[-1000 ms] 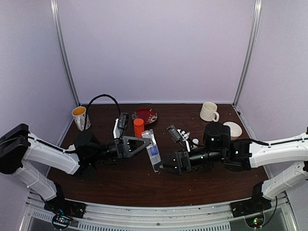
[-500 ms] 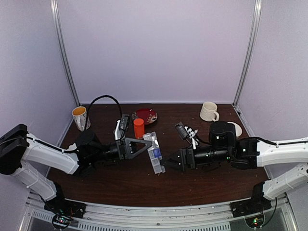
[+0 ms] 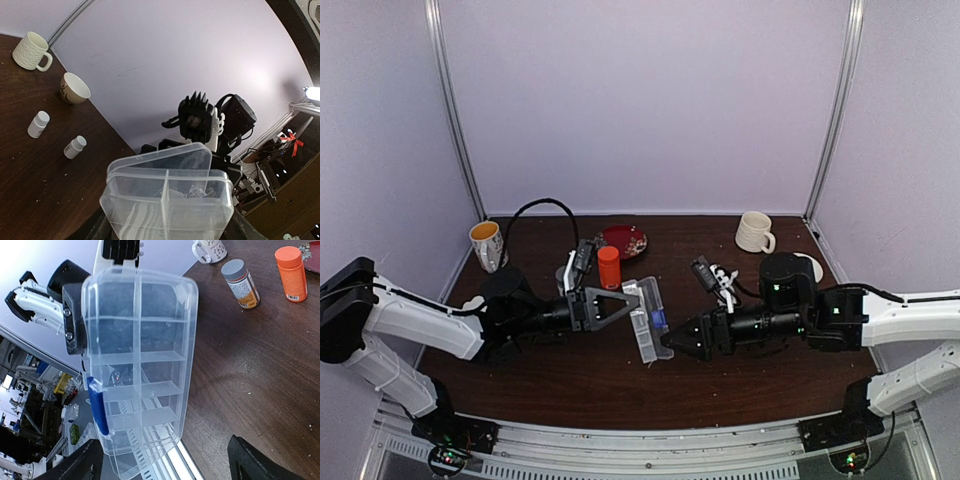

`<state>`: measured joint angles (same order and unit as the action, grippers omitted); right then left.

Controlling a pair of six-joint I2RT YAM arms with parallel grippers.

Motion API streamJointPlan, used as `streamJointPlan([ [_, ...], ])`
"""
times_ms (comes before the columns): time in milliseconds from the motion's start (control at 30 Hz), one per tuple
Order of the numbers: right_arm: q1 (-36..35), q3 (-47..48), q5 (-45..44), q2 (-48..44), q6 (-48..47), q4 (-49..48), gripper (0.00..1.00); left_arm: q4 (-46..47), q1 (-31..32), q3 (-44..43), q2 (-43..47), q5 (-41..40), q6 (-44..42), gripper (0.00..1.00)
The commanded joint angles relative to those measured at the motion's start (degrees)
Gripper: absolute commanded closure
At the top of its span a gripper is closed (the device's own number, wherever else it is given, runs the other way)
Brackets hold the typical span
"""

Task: Sort the pills into containers
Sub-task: Open the lid of the pill container.

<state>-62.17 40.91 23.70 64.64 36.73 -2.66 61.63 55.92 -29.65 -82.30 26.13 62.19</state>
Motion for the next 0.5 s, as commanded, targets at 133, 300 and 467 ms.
streamJointPlan([
  [133, -2.27, 5.99, -6.96, 5.33, -3.71, 9.52, 0.26, -1.92, -0.13, -1.58, 2.98, -0.24, -2.43, 0.54],
  [300, -2.29, 4.8, -11.57, 3.32, -3.35, 11.58, 0.43, -3.56, -0.17, -1.2, 3.97, -0.56, -3.18, 0.54],
  [467, -2.26, 4.61, -12.97, 2.76, -3.12, 12.4, 0.63, -5.94, -0.18, -1.63, 4.41, -0.57, -4.3, 0.54],
])
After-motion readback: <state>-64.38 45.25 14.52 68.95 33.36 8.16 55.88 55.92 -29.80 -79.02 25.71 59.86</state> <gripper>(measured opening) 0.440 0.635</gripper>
